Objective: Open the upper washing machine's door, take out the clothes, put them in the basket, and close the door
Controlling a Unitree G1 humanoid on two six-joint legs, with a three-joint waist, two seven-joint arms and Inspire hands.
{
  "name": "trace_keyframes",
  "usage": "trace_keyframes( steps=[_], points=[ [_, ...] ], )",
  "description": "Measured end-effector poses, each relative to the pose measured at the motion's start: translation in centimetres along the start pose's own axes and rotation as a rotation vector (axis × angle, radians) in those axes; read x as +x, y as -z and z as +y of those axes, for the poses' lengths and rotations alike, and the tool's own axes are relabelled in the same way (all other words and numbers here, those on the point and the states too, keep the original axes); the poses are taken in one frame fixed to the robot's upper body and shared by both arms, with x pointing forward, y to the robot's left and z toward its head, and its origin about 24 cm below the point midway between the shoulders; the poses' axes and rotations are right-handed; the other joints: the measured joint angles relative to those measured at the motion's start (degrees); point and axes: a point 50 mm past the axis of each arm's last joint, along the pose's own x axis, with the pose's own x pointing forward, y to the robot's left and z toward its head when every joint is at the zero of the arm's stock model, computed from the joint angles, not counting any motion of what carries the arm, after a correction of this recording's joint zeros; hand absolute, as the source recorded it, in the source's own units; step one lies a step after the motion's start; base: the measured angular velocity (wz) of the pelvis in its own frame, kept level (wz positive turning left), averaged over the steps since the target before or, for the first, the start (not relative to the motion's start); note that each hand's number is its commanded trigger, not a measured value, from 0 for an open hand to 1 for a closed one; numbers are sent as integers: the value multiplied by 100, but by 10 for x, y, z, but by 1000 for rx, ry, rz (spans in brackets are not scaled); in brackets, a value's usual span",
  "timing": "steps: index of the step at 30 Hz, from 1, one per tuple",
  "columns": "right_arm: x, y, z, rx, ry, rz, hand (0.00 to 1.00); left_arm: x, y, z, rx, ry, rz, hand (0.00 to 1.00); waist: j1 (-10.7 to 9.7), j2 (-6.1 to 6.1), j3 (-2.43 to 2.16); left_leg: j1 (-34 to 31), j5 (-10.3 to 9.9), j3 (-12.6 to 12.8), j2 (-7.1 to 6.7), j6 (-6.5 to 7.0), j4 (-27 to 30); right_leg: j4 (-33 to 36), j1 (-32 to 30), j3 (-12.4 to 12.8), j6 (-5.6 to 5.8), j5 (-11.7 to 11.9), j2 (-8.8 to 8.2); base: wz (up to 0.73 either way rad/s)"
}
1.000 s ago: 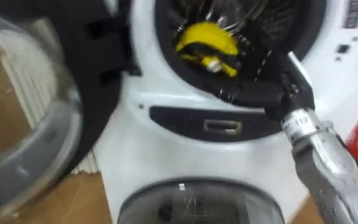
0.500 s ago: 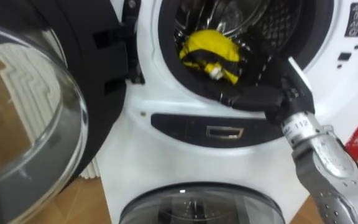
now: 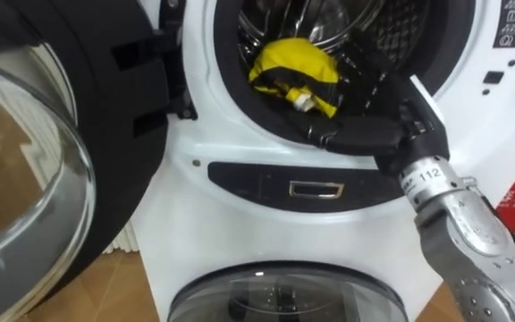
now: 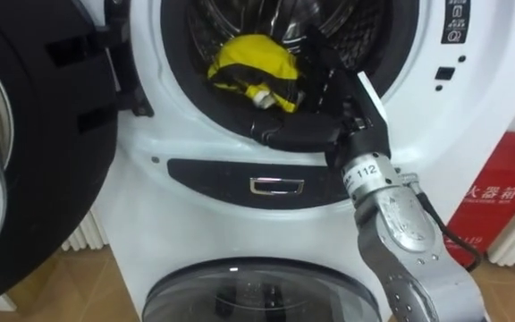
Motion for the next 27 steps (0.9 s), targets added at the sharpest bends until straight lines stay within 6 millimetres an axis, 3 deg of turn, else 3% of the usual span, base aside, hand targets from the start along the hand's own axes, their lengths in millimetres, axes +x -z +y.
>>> trace_keyframes(
  steps=[1, 3, 5, 7, 11, 17, 27],
  points=[
    [1, -6, 0, -16, 7, -24, 0, 0, 2, 0, 0, 0, 4, 0, 1, -7, -4, -20, 3, -7, -1, -1, -1, 2, -14, -4, 0, 2, 0, 6],
    [11, -41, -9, -62, 66, -182, 0, -1, 9, 2, -23, -9, 28, 0, 13, -46, -27, -12, 4, -52, -5, -2, -31, -35, 3, -48, 14, 12, 2, 10],
    [16, -56, -16, -88, 93, -235, 0, -1, 14, 5, -26, -16, 40, 0, 13, -77, -36, 76, 25, -120, -8, 6, -117, -163, 130, -122, 12, 22, 10, 19],
    [15, -57, -16, -107, 98, -242, 0, -1, 15, 5, -25, -15, 43, 0, 30, -125, -17, 148, 29, -147, -6, 14, -162, -207, 214, -143, -4, 16, 21, 11],
    [13, -62, -11, -123, 72, -284, 0, -1, 15, 3, -22, -8, 42, 0, 34, -96, 26, 204, -19, -150, 2, 18, -209, -292, 314, -145, -24, -4, 43, -1],
    [11, -60, -9, -134, 60, -290, 0, 0, 4, 5, 0, -13, 12, 0, -39, -149, 55, 313, -23, -167, -10, 19, -316, -319, 401, -140, -1, -37, 46, -1],
    [9, -57, -12, -194, 87, -285, 0, 0, 7, 4, 27, -14, 31, 0, -36, -286, 28, 321, -28, -169, 7, 6, -328, -379, 403, -143, -27, -26, 65, 0]
  ],
)
